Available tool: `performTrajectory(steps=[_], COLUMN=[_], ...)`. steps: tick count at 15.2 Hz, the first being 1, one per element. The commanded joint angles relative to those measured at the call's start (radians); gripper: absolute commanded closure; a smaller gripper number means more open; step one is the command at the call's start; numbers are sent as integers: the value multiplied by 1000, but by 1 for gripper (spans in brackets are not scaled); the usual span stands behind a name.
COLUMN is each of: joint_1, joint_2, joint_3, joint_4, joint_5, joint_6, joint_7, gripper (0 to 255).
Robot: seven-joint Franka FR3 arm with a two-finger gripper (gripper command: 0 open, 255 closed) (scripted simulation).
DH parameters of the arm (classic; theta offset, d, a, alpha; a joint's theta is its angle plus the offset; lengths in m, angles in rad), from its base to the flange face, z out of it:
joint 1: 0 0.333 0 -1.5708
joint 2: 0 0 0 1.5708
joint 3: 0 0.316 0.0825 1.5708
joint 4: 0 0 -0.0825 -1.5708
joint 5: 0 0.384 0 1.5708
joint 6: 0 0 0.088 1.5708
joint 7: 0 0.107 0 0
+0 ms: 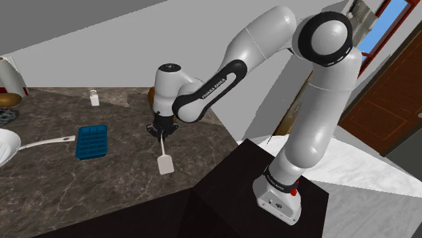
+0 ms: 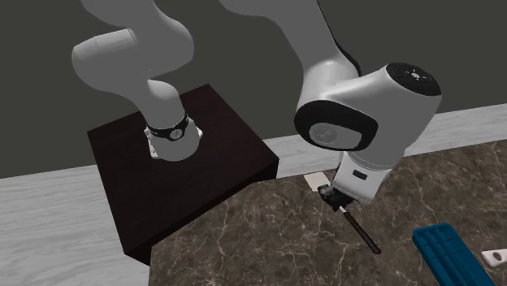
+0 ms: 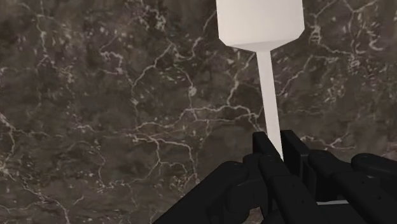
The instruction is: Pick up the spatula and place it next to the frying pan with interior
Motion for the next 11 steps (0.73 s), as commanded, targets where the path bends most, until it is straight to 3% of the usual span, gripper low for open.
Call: performTrajectory(steps=[1,11], joint_1=[28,220], joint_2=[59,374], joint_3=[-7,-45], joint_4=[88,583], joint_5=[-29,-115], joint_6=[-40,-255], joint_7=[34,149], gripper=[255,255])
